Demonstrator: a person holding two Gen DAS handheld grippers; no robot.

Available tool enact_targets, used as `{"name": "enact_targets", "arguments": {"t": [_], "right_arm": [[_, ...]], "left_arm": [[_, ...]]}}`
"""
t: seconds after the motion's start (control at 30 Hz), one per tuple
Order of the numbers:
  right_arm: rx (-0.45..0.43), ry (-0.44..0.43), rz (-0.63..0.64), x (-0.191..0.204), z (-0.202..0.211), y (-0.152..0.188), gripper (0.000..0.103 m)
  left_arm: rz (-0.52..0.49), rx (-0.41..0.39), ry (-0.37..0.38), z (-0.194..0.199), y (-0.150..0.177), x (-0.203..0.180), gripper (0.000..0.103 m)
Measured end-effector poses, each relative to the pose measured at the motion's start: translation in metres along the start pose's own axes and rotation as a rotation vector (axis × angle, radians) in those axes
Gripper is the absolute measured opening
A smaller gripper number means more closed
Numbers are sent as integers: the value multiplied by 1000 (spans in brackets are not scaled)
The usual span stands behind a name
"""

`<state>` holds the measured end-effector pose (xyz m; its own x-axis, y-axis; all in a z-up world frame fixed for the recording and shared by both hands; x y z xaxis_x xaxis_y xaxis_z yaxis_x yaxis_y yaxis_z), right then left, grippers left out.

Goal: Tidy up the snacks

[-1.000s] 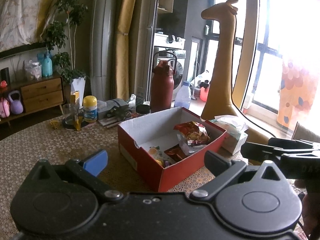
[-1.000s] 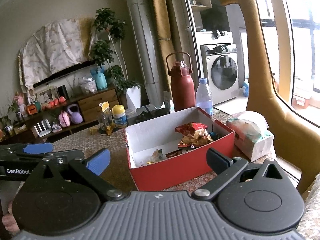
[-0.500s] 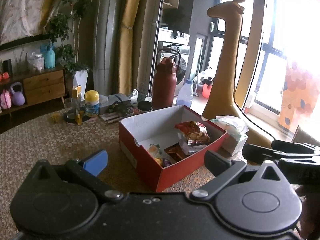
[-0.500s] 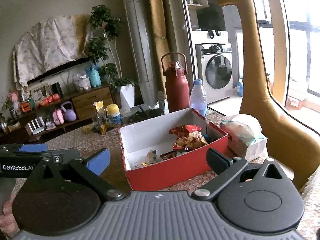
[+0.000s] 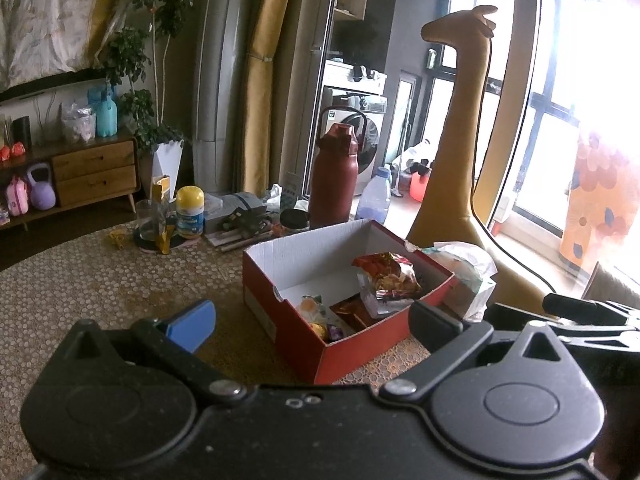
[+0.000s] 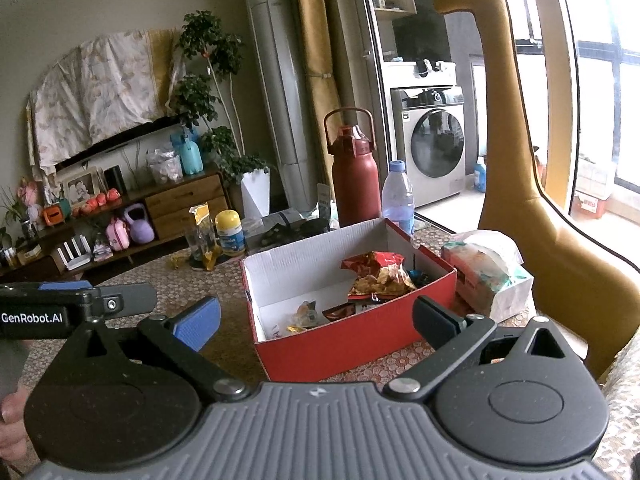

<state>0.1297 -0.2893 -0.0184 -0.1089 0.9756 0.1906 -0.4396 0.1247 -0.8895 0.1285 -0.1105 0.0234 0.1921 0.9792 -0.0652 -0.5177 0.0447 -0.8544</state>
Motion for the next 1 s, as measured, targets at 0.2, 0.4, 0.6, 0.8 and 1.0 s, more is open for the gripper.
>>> {"name": "enact_targets", "arguments": {"t": [0.2, 0.4, 0.6, 0.8, 1.0], "right_arm": [[0, -6, -3, -1, 2, 1, 103], [0, -5, -2, -1, 1, 1, 103], [-2, -5, -3, -1, 2, 1, 103], [-1, -4, -4, -2, 3, 2, 103], [5, 0, -13, -1, 9, 7, 103]], "left_arm": [[-2, -1, 2, 2, 0, -2, 103], [-6, -2, 4, 5, 0, -3, 103], [-8, -3, 5, 7, 1, -4, 103], [-11, 4, 7, 11, 4, -7, 103], [-2, 15, 8, 15, 9, -3, 103]]}}
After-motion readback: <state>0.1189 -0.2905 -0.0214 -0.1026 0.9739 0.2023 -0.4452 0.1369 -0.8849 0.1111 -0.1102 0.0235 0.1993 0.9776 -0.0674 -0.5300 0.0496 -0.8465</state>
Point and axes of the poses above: each gripper's, at about its wrist camera, not at the fingertips, and z roughly against the way its jaws point, x to its left, y to its underside, the point moved 2 cm from there along -z, roughly the way its jaws point, and after that the axes turned 6 degrees about -y, right-handed, at the moved point
